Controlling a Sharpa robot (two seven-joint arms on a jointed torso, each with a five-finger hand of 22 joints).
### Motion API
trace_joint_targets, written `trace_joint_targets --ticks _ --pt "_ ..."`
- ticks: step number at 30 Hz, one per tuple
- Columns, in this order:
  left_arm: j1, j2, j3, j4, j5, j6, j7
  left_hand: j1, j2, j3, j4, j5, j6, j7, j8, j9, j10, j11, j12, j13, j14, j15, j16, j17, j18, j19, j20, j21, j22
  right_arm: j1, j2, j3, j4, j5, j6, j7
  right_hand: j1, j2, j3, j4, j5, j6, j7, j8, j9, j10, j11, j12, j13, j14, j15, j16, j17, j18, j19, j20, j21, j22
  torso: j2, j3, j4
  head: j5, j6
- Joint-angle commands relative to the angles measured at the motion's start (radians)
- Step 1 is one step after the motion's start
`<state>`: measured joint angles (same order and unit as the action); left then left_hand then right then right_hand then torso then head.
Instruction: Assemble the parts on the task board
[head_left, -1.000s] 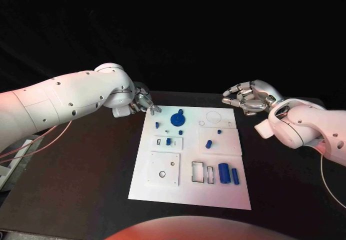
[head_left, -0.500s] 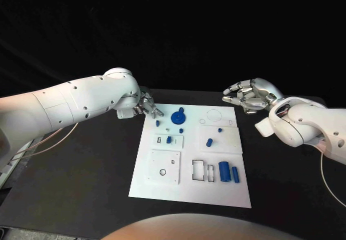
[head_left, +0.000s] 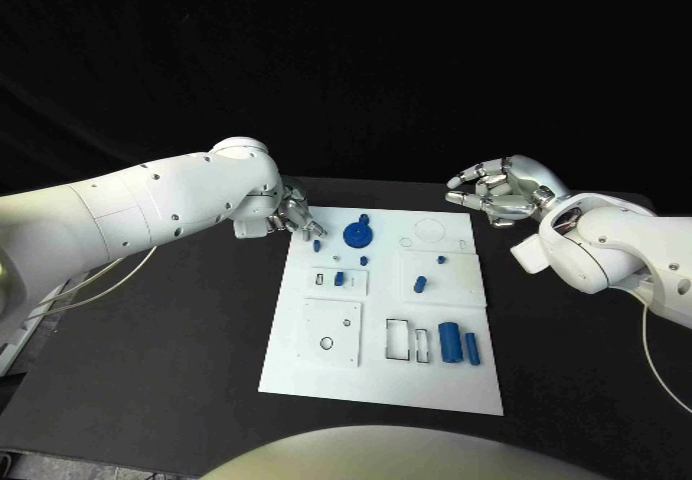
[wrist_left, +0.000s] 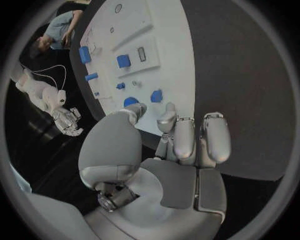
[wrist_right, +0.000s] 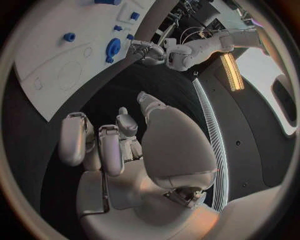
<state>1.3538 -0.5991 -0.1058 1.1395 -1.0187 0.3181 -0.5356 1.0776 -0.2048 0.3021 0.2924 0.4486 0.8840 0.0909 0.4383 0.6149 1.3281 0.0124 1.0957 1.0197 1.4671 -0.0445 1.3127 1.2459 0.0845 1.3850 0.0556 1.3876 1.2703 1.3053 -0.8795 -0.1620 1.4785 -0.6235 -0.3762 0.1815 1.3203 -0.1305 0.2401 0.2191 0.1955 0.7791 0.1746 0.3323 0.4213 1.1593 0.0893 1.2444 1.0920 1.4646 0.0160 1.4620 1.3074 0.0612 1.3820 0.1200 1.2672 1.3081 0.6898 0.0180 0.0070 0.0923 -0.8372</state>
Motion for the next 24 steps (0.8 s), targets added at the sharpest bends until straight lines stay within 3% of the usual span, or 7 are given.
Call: trace_joint_targets --ticks 1,24 --pt "0.0 0.003 0.0 0.003 -0.001 0.038 0.008 0.015 0.012 -0.005 -0.004 -0.001 0.013 -0.004 0.013 0.004 0.01 -0.004 0.009 0.006 0.015 -0.009 0.007 0.001 -0.018 0.01 -0.001 0.01 0.007 -0.001 0.001 0.0 0.0 -0.008 0.016 0.004 0.004 0.001 0.001 0.007 0.003 -0.006 -0.001 0.005 -0.001 -0.004 0.0 -0.006 0.0 0.046 -0.003 -0.005 0.009 0.017 -0.008 -0.001 -0.001 0.026 0.0 0.0008 -0.0003 0.001 -0.002" --pt "-0.004 0.007 -0.003 0.007 0.019 0.043 0.014 0.056 0.027 0.007 -0.006 0.001 0.019 -0.01 0.027 0.007 0.017 -0.01 0.02 0.014 0.017 -0.014 0.009 0.003 -0.02 0.016 -0.004 0.017 0.019 -0.001 0.004 0.0 -0.002 -0.008 0.019 0.004 0.005 0.002 0.002 0.008 0.004 -0.005 -0.001 0.006 -0.001 -0.003 0.0 -0.005 0.0 0.046 -0.003 -0.004 0.011 0.016 -0.007 -0.002 0.0 0.026 0.001 -0.0001 -0.0001 0.001 -0.005"
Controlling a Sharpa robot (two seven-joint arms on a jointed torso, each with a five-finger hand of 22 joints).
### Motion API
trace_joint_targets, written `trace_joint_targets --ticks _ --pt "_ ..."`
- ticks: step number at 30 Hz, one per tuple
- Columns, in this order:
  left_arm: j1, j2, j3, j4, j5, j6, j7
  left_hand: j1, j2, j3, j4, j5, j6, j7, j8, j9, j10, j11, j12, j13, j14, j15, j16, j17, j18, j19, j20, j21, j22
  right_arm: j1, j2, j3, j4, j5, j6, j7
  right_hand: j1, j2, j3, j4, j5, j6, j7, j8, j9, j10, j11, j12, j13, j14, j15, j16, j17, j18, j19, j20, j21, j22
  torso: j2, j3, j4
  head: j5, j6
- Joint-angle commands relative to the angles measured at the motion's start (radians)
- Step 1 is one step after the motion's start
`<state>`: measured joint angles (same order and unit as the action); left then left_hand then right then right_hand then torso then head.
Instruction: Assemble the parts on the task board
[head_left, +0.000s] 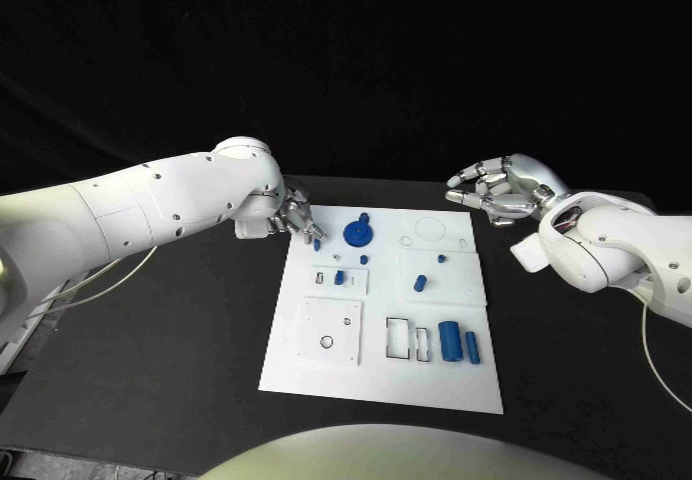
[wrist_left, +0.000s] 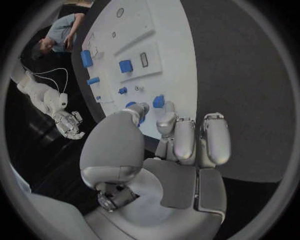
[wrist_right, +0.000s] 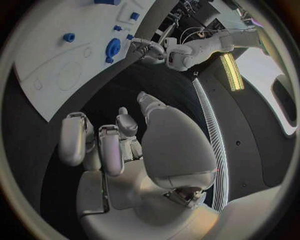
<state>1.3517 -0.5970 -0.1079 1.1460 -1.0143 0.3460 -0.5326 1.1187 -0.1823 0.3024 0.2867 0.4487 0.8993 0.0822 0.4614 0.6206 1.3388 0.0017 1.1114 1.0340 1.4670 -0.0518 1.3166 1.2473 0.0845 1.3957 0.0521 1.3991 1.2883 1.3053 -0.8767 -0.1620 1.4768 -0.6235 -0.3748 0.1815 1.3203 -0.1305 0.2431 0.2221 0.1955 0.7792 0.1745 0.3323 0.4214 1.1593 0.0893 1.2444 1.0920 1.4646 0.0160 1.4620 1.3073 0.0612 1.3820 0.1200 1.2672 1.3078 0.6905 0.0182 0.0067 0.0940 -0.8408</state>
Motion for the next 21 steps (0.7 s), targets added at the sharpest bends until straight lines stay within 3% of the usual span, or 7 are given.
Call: trace_joint_targets --ticks 1,11,21 --pt "-0.003 0.006 -0.001 0.0 0.015 0.014 0.012 0.02 0.007 0.009 -0.001 0.0 0.004 -0.001 0.005 0.001 0.006 0.001 0.004 -0.001 0.017 -0.007 0.005 0.001 -0.02 0.005 -0.001 0.006 0.001 -0.001 0.002 0.0 0.0 -0.008 0.017 0.004 0.005 0.002 -0.001 0.005 0.004 -0.005 -0.001 0.006 -0.001 -0.003 0.0 -0.005 0.0 0.046 -0.003 -0.004 0.011 0.016 -0.007 -0.002 0.0 0.027 0.001 -0.0003 0.0002 0.0 -0.001" --pt "-0.005 0.008 -0.002 -0.002 0.017 0.003 0.017 0.098 0.038 0.053 -0.015 -0.007 0.0 -0.006 0.017 0.002 0.006 -0.004 0.003 -0.004 0.017 -0.011 0.004 0.001 -0.021 0.006 -0.004 0.009 0.007 -0.001 0.002 0.0 -0.002 -0.008 0.016 0.004 0.006 0.004 0.0 0.006 0.004 -0.005 -0.001 0.006 -0.001 -0.003 0.0 -0.005 0.001 0.046 -0.003 -0.004 0.01 0.017 -0.007 -0.002 -0.002 0.026 -0.001 0.0008 0.0005 -0.006 -0.004" --pt "-0.006 0.008 -0.002 -0.003 0.051 -0.02 0.023 0.161 0.065 0.107 -0.04 -0.03 0.004 -0.012 0.039 0.01 0.011 -0.009 0.007 -0.001 0.018 -0.015 0.005 0.001 -0.022 0.01 -0.007 0.014 0.017 -0.001 0.003 0.0 -0.003 -0.008 0.017 0.004 0.006 0.004 0.0 0.006 0.005 -0.005 -0.001 0.006 -0.001 -0.005 0.0 -0.007 -0.002 0.046 -0.003 -0.005 0.009 0.017 -0.008 -0.002 -0.003 0.025 -0.001 0.0005 0.0004 -0.004 -0.004"
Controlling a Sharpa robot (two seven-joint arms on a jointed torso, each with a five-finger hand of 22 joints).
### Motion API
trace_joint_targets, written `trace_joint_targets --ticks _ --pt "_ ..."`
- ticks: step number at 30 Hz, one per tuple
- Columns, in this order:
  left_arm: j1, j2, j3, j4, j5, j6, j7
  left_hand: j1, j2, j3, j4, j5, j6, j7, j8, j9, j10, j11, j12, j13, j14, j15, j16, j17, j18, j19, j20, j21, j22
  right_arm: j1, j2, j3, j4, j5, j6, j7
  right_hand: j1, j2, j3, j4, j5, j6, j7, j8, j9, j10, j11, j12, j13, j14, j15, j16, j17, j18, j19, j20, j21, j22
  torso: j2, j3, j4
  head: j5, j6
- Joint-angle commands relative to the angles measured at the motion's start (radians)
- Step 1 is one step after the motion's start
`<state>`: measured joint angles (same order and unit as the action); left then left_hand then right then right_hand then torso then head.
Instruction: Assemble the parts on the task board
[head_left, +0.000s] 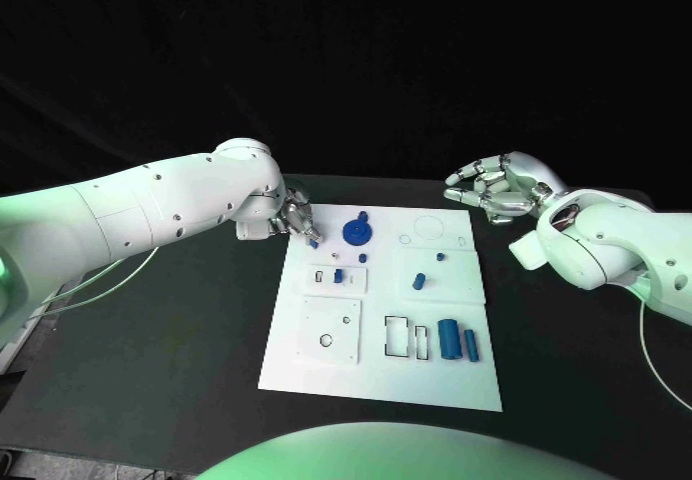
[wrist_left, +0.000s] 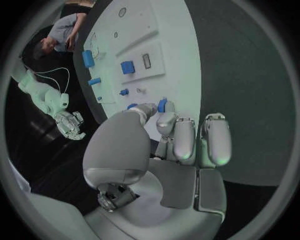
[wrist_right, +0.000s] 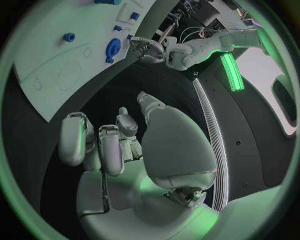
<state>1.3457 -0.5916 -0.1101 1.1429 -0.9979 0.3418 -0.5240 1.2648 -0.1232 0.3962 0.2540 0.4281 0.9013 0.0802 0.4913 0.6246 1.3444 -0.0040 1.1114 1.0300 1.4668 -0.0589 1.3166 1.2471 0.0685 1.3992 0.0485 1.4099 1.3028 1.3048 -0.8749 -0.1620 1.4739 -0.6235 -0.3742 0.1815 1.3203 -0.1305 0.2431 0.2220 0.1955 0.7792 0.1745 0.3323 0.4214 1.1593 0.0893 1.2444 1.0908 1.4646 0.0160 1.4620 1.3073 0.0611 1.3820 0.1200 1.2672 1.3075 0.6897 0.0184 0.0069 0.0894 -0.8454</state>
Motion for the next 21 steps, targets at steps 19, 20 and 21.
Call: trace_joint_targets --ticks 19,20,21 --pt "0.0 -0.09 0.002 0.098 0.248 -0.112 -0.005 -0.056 -0.037 0.387 -0.131 -0.099 -0.045 -0.028 0.199 0.133 0.029 -0.021 0.037 0.028 0.02 -0.023 0.004 0.002 -0.011 0.019 -0.017 0.019 0.034 -0.002 0.001 0.0 -0.007 -0.008 0.021 0.0 0.006 0.004 0.0 0.006 0.005 -0.005 -0.001 0.006 -0.001 -0.005 0.0 -0.007 -0.001 0.046 -0.003 -0.005 0.009 0.017 -0.008 -0.002 -0.003 0.025 -0.003 0.0015 0.0026 0.005 0.002" --pt "0.0 -0.1 0.002 0.111 0.253 -0.115 -0.007 -0.063 -0.04 0.4 -0.138 -0.099 -0.045 -0.027 0.204 0.134 0.029 -0.02 0.036 0.027 0.02 -0.023 0.004 0.002 -0.011 0.019 -0.018 0.019 0.034 -0.002 0.001 0.0 -0.007 -0.008 0.022 0.0 0.006 0.004 0.0 0.006 0.005 -0.005 -0.001 0.006 -0.001 -0.005 0.0 -0.007 -0.001 0.046 -0.003 -0.005 0.009 0.017 -0.008 -0.002 -0.003 0.025 -0.003 0.0017 0.0028 0.006 0.002" --pt "0.0 -0.107 0.002 0.122 0.256 -0.118 -0.009 -0.067 -0.041 0.405 -0.141 -0.099 -0.044 -0.027 0.206 0.135 0.03 -0.02 0.036 0.027 0.02 -0.023 0.004 0.002 -0.011 0.018 -0.018 0.019 0.034 -0.002 0.001 0.0 -0.008 -0.008 0.022 0.0 0.006 0.004 0.0 0.006 0.005 -0.005 -0.001 0.006 -0.001 -0.005 0.0 -0.007 -0.001 0.046 -0.003 -0.005 0.009 0.017 -0.008 -0.002 -0.003 0.025 -0.004 0.0015 0.0033 0.006 0.002"
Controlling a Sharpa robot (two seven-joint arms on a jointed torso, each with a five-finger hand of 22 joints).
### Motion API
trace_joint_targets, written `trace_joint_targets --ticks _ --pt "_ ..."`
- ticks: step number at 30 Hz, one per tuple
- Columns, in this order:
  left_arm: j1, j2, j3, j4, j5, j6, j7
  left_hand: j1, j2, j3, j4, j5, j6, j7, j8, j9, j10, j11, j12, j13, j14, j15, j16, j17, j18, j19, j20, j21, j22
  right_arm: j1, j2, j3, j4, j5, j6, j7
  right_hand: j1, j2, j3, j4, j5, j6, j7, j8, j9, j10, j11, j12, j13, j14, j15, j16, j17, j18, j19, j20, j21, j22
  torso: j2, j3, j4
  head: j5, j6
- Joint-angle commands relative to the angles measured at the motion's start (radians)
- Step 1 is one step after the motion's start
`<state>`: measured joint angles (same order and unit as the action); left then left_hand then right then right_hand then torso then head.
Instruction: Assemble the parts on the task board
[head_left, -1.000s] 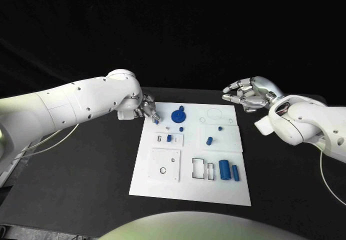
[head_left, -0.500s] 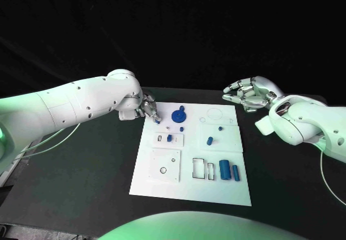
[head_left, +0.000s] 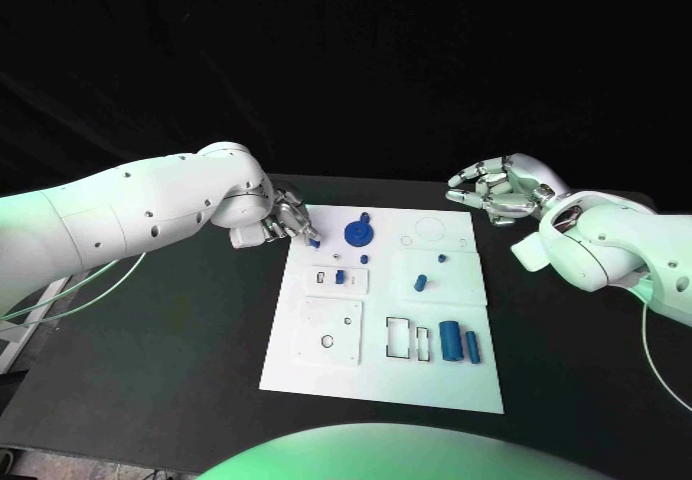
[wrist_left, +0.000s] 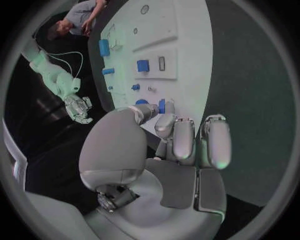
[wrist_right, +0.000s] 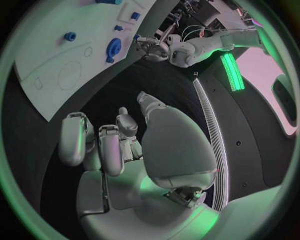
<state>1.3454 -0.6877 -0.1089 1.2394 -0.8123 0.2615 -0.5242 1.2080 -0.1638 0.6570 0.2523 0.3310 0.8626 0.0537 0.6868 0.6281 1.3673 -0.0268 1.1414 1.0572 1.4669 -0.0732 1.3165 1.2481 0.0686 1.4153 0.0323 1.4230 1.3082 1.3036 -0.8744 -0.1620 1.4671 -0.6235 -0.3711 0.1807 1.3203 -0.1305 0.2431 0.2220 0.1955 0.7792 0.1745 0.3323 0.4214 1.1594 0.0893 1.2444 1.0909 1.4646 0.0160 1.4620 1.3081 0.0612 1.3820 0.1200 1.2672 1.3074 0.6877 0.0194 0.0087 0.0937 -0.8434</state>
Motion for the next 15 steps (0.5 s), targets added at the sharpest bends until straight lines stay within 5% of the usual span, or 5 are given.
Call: trace_joint_targets --ticks 1,15 --pt "0.0 -0.019 0.001 0.038 0.074 -0.041 -0.01 -0.017 -0.003 0.154 -0.146 -0.001 -0.005 -0.001 0.014 0.132 0.007 0.002 0.006 -0.002 0.02 -0.009 0.004 0.001 -0.011 0.003 -0.002 0.006 0.03 -0.001 0.001 0.0 -0.001 -0.008 0.019 0.0 0.006 0.004 0.0 0.006 0.005 -0.005 -0.001 0.006 -0.001 -0.005 0.0 -0.007 -0.001 0.046 -0.003 -0.005 0.008 0.017 -0.008 -0.002 -0.003 0.025 -0.003 0.0009 0.0027 0.001 -0.001" --pt "-0.028 -0.094 -0.001 0.17 -0.001 -0.111 -0.012 -0.094 -0.028 0.269 -0.225 0.007 0.006 -0.007 0.052 0.128 0.023 -0.004 0.024 0.013 0.021 -0.015 0.005 0.004 -0.015 0.012 -0.007 0.018 0.049 -0.003 0.0 -0.001 -0.003 -0.008 0.023 -0.002 0.006 0.004 0.0 0.006 0.005 -0.005 -0.001 0.006 -0.001 -0.005 0.0 -0.007 -0.001 0.046 -0.003 -0.005 0.008 0.017 -0.008 -0.002 -0.003 0.025 -0.009 0.0026 0.0124 0.0 -0.008"
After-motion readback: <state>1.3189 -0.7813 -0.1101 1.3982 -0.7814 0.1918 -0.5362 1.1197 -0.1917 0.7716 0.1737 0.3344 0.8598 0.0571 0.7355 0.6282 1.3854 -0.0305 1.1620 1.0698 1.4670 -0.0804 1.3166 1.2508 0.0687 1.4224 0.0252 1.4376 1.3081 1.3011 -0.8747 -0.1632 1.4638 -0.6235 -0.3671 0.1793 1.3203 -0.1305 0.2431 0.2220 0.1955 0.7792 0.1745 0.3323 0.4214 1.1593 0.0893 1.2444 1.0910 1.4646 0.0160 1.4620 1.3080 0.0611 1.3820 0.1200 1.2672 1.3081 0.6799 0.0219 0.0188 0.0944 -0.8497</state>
